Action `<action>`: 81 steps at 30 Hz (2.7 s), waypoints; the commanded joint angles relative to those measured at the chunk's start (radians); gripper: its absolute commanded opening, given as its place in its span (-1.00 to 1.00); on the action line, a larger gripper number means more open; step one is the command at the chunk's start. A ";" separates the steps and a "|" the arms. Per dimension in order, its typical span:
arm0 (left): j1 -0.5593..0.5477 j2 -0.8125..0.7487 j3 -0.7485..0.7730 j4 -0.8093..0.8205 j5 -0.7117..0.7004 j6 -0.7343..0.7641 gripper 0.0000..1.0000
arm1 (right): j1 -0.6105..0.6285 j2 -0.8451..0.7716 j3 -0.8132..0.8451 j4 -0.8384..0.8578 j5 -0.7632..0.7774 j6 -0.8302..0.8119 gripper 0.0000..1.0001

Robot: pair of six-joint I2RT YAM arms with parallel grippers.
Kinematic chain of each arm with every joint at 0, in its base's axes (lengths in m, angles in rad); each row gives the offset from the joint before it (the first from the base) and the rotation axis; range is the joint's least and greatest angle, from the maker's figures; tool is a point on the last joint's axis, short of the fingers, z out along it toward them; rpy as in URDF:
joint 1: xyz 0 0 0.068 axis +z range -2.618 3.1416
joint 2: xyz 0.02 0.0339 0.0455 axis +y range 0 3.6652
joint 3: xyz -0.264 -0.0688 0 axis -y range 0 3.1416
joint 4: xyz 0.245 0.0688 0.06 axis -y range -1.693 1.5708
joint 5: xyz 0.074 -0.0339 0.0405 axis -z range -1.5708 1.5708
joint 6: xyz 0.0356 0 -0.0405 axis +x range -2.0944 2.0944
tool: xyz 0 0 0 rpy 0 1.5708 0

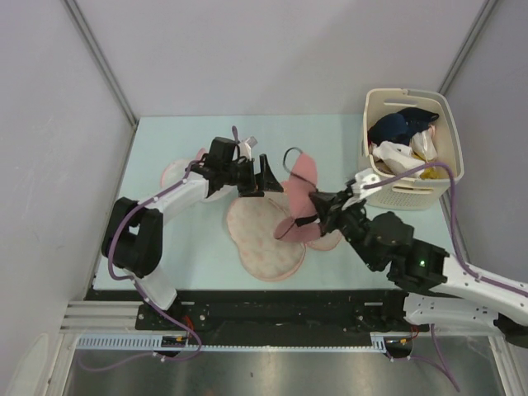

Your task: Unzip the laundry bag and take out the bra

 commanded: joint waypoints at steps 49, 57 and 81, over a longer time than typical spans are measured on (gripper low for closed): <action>-0.010 -0.136 -0.090 -0.055 -0.008 0.060 0.96 | -1.330 0.908 0.690 -0.157 -0.304 0.171 0.99; -0.017 -0.253 -0.079 -0.129 -0.066 0.094 0.97 | -1.310 0.615 0.664 -0.158 -0.360 0.194 1.00; -0.126 -0.154 -0.124 -0.094 -0.215 0.068 0.99 | -0.789 0.113 0.154 -0.425 -0.296 0.350 0.99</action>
